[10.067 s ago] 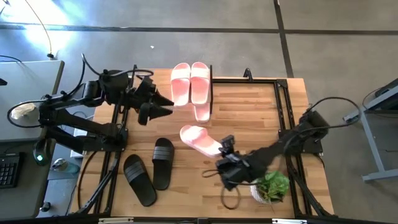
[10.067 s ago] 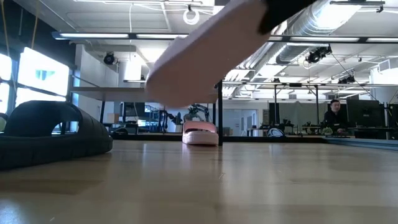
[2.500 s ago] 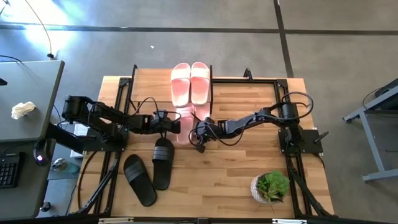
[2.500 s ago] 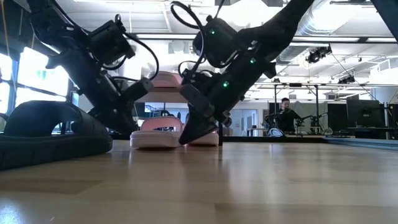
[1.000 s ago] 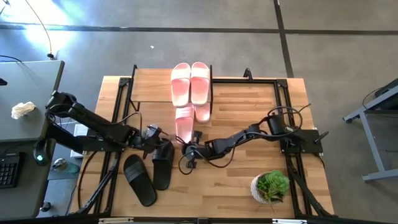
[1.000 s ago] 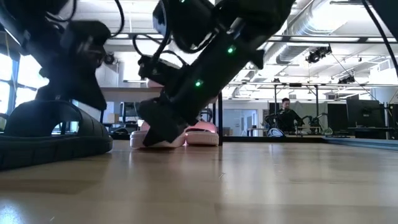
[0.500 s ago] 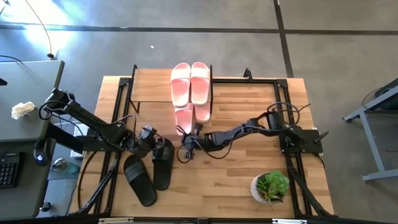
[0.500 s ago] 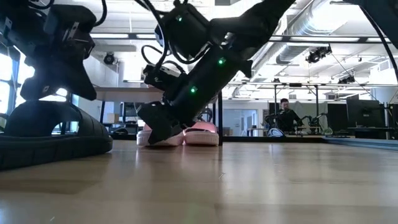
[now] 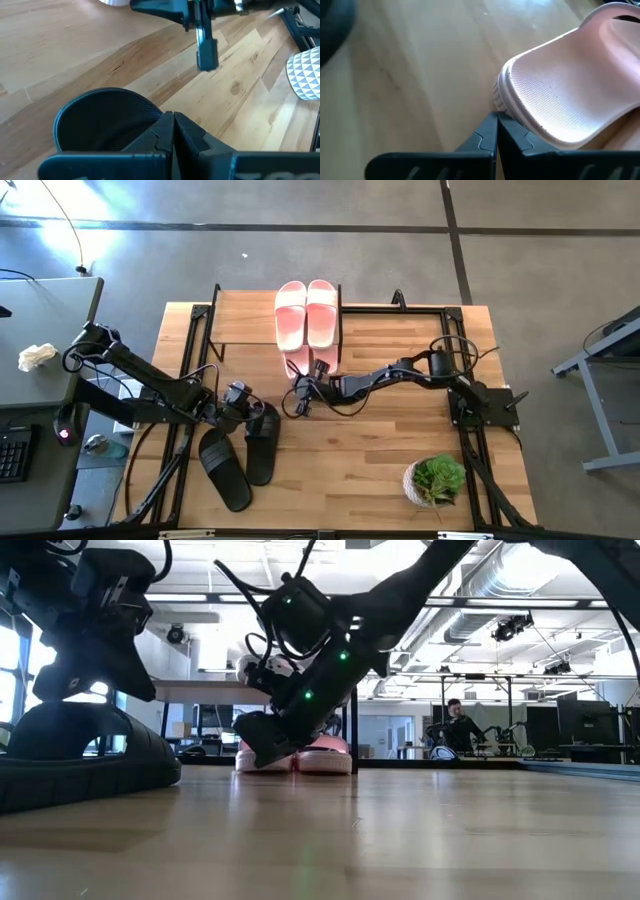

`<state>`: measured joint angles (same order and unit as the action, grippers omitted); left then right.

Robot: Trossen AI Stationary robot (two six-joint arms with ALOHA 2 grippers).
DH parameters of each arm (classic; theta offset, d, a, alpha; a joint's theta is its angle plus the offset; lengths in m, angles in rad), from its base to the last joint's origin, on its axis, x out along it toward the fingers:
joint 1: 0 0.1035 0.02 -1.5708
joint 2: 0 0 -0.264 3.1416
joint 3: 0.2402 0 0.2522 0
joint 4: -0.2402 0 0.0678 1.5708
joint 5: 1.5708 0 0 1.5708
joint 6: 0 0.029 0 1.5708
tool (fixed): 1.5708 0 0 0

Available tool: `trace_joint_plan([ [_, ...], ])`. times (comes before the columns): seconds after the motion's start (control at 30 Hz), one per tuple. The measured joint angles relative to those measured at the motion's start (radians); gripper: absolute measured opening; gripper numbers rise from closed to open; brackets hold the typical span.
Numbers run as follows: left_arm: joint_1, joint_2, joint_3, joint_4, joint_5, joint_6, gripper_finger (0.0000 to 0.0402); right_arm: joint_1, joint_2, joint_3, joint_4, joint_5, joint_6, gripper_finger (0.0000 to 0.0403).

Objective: Pick and place slides into the shelf
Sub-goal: Put the pink slide under the shelf, then put the black slide under the shelf

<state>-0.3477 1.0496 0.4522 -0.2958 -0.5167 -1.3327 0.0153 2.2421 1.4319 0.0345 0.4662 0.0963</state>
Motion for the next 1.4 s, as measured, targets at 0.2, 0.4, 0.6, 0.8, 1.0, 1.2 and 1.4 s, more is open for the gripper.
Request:
trace_joint_plan([
  [0.2, 0.000, 0.000, 0.000, 0.000, 0.000, 0.000, 0.0000, -0.029, 0.000, 0.000, 0.005, -0.026, 0.000, 0.0000],
  [0.4, 0.000, 0.000, 0.000, 0.000, 0.000, 0.000, 0.0000, -0.045, 0.000, 0.000, 0.020, -0.055, -0.008, 0.0000],
  [0.6, 0.000, 0.000, 0.000, 0.000, 0.000, 0.000, 0.0000, -0.049, 0.000, 0.000, 0.018, -0.055, -0.011, 0.0000],
  [0.8, 0.000, 0.000, 0.000, 0.001, 0.000, 0.001, 0.0000, -0.049, 0.000, 0.000, 0.015, -0.134, -0.022, 0.0000],
  [1.0, 0.000, -0.012, 0.015, 0.015, 0.045, 0.105, 0.0001, -0.030, -0.001, 0.000, 0.015, -0.231, -0.038, 0.0000],
  [1.2, -0.001, -0.051, 0.093, 0.001, 0.189, 0.316, 0.0001, 0.010, -0.029, 0.001, 0.000, -0.237, -0.109, 0.0000],
  [1.4, -0.092, -0.034, 0.213, -0.183, 0.283, 0.412, 0.0001, 0.066, -0.108, 0.001, -0.018, -0.238, -0.220, 0.0000],
])
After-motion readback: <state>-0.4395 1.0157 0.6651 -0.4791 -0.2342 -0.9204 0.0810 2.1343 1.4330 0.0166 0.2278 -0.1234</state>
